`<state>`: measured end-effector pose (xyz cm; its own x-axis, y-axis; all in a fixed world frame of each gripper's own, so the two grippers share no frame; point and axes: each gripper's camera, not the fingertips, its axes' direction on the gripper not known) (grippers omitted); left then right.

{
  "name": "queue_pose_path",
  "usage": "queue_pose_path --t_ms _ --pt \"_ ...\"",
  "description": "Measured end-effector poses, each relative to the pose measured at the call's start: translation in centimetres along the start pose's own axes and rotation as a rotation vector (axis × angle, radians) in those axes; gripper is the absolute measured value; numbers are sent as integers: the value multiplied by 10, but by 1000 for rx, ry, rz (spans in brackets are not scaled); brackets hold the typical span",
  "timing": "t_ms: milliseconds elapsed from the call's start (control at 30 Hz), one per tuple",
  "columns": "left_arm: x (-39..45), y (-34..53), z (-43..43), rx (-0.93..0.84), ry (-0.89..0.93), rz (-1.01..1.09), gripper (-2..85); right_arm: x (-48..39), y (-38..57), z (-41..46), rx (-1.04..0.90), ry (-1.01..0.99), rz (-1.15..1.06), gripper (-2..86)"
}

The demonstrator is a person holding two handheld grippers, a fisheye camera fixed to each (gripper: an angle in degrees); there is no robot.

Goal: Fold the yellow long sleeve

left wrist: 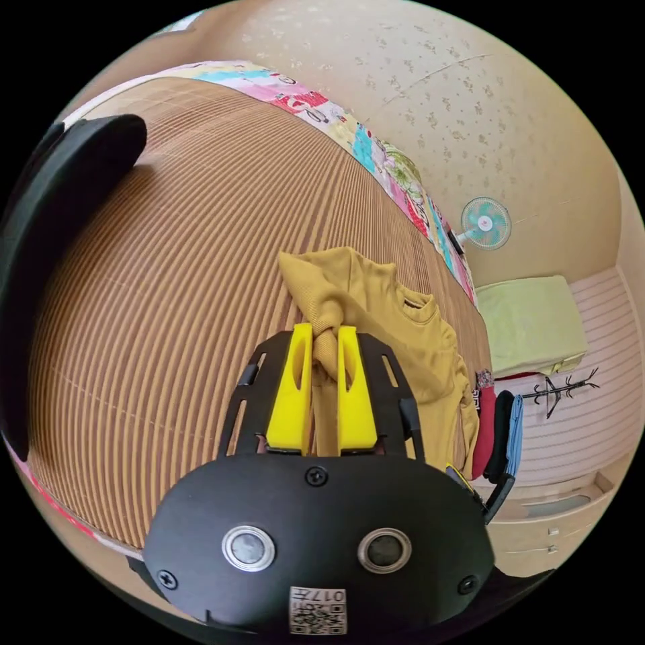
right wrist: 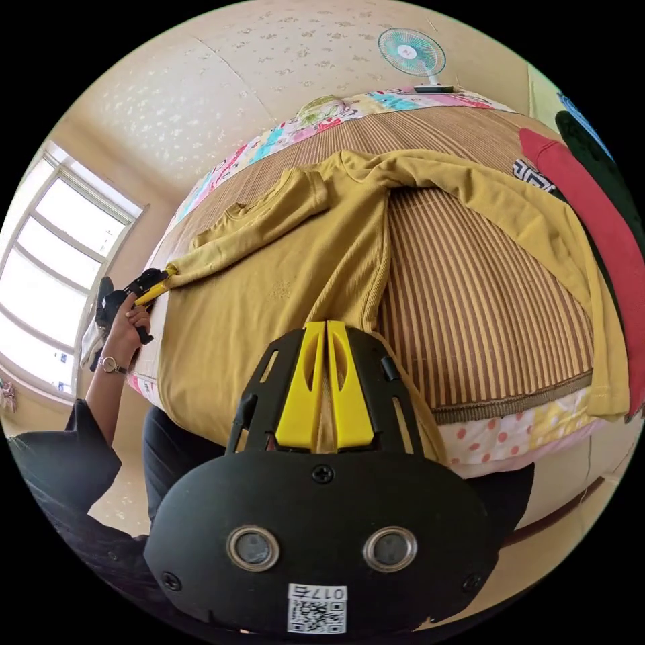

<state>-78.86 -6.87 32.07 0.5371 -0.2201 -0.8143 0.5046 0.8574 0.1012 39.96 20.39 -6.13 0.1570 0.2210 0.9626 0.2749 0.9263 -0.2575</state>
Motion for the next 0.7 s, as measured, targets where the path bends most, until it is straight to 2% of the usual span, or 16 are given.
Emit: queue_pose_path --t_ms 133,267,367,433,500,600,700 --pt "-67 -35 -35 22 50 -107 62 -42 -13 34 -99 -176 -96 5" --pt "-95 -42 -59 62 20 -78 78 -87 -36 52 -271 -165 -165 9" --pt "-110 -23 -74 30 85 -84 111 -108 -57 18 -128 -81 -171 19" --pt "-107 16 -84 16 123 -63 124 -113 -81 -5 27 -61 -150 37" --pt "-96 51 -81 -51 158 -30 126 -115 -109 3 40 -67 -152 61" --pt "-65 119 -76 -119 180 36 119 -115 -154 51 -69 -76 -159 89" --pt "-32 182 -76 -128 93 74 101 -122 -175 104 -216 -16 -167 85"
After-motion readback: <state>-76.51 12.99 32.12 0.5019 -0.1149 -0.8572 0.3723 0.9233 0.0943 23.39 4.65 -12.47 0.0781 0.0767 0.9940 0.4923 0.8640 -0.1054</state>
